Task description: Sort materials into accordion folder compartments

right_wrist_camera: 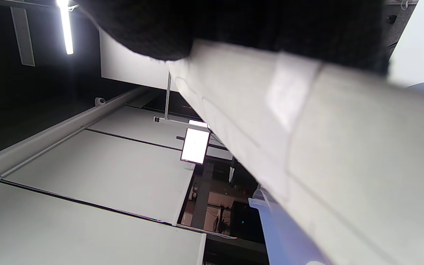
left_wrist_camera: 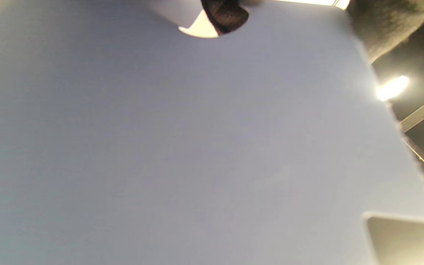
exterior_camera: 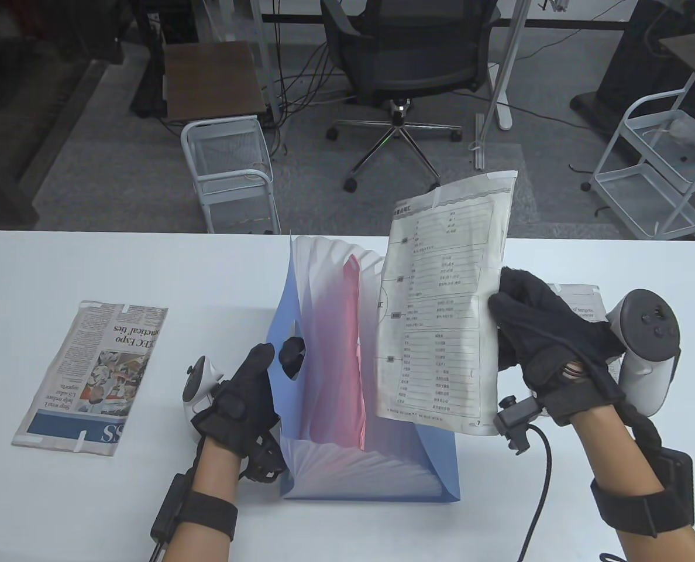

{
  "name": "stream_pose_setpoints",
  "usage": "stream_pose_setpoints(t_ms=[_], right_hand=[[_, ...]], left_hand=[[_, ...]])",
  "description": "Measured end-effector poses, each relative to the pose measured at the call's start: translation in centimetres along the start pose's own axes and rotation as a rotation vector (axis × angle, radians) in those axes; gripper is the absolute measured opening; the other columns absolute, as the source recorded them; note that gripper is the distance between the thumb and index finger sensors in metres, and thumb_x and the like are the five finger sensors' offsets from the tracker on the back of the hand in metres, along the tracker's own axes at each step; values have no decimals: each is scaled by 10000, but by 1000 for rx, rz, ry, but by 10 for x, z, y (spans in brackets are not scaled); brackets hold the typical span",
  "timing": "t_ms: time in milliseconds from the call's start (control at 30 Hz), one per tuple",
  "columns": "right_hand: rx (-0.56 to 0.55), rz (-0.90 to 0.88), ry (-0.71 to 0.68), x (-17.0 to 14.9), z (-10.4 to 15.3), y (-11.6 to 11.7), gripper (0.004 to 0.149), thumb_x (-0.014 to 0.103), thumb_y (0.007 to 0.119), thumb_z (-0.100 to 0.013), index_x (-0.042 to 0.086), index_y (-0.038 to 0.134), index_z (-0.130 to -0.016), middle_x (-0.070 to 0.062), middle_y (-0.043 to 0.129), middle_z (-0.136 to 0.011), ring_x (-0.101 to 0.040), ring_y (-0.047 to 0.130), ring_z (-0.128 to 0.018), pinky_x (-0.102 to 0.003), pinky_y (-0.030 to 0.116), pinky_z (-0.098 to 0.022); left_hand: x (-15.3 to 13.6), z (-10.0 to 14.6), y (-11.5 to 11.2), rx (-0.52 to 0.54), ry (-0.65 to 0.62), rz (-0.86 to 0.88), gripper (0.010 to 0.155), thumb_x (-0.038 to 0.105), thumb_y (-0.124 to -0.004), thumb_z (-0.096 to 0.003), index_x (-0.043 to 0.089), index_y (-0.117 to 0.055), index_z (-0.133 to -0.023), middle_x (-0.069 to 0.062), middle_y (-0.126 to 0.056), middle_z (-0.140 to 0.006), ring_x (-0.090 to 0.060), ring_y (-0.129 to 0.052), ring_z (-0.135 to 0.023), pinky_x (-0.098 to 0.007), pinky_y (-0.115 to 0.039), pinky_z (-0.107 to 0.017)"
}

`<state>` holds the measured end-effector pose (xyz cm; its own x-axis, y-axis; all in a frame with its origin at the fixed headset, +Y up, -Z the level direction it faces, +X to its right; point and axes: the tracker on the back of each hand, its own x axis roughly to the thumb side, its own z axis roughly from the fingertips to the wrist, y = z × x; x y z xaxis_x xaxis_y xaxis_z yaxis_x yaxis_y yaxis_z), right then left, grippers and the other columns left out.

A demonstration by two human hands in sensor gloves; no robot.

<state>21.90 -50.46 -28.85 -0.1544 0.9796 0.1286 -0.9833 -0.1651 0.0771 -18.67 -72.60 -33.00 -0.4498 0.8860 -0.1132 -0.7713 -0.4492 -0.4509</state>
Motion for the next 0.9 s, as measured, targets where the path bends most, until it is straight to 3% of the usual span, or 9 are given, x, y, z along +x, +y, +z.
stream_pose_setpoints(t_ms=[400,900], right_hand=[[69,77,63,-9,2,-1,433,250,801,-585,137,668,-981,-155,940,-806,-330,1138,-343,-360,1009,-171],[107,136,173,-27,-24,8,441,255,804,-587,116,679,-987,-154,946,-805,-325,1134,-337,-357,1003,-163]], left_hand=[[0,0,1,1,0,-1,762,705,-654,-628,103,-541,-1081,-325,27,-1208,-601,19,-1023,-746,-190,-613],[-1,0,2,0,1,-8,762,705,-652,-629,104,-539,-1082,-326,28,-1207,-600,22,-1023,-745,-188,-614]])
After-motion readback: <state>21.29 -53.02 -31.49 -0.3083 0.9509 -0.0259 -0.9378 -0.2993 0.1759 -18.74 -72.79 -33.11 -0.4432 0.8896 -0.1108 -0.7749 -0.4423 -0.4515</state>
